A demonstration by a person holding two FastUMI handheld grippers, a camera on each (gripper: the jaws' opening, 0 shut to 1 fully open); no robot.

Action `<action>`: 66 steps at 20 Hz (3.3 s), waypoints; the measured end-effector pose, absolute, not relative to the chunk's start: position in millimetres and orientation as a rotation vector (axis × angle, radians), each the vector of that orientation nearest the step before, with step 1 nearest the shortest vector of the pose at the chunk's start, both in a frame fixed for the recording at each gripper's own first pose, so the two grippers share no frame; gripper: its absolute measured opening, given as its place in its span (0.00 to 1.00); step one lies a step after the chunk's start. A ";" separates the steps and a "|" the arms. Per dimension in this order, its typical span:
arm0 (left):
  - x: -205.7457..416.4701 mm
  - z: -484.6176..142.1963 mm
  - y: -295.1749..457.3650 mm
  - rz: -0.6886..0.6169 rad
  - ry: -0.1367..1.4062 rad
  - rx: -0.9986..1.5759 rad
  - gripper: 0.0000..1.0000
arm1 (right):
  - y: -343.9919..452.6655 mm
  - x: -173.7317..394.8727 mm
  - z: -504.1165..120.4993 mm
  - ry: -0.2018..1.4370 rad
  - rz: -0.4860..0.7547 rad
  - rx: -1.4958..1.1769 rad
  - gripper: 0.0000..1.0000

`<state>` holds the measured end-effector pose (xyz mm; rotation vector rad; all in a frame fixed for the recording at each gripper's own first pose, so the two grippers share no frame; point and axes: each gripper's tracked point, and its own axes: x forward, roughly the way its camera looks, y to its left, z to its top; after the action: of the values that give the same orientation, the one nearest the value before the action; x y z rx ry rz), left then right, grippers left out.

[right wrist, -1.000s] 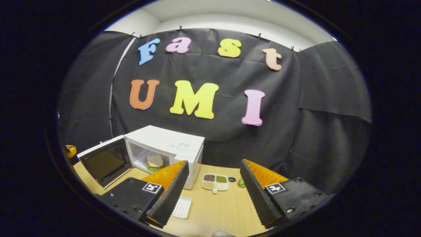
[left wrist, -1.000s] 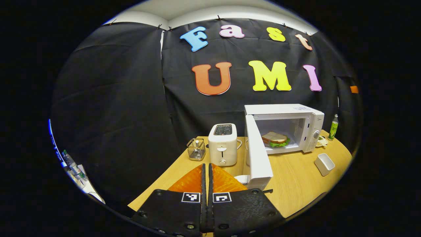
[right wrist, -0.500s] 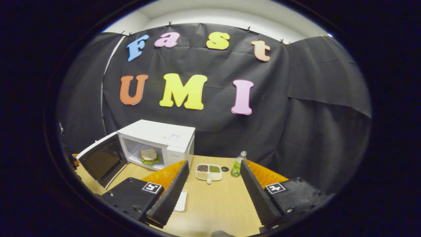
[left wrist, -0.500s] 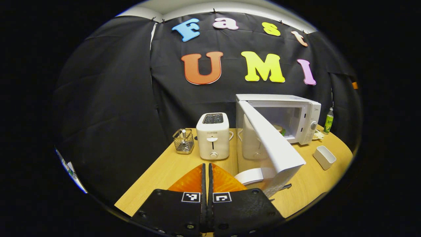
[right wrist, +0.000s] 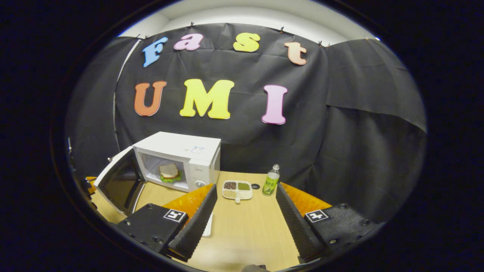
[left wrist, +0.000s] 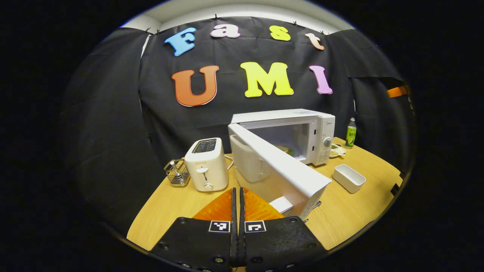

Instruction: Open the microwave oven with the left hand, put the food in, and close the microwave oven.

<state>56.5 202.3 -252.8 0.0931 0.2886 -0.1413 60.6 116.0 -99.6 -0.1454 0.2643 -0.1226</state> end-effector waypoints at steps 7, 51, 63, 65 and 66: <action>68.5 -249.4 127.1 -0.256 0.276 0.084 0.00 | 97.6 55.8 -99.8 0.281 -0.147 -0.135 1.00; 255.9 -274.5 -54.7 -0.309 0.315 0.087 0.00 | -5.4 73.7 -109.3 0.324 -0.135 -0.022 1.00; 264.2 -277.3 -55.5 -0.238 0.359 -0.017 0.00 | 23.0 81.5 -93.6 0.299 -0.073 -0.056 1.00; 253.7 -271.2 -44.6 -0.208 0.350 -0.009 0.00 | 26.7 83.7 -93.8 0.295 -0.064 -0.049 1.00; 246.9 -264.0 -42.7 -0.211 0.340 -0.009 0.00 | 28.3 84.0 -93.1 0.292 -0.061 -0.047 1.00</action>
<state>246.9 -42.7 -264.0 -0.0095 0.3403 -0.2106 84.0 28.3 -93.1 -0.0473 0.2918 -0.0606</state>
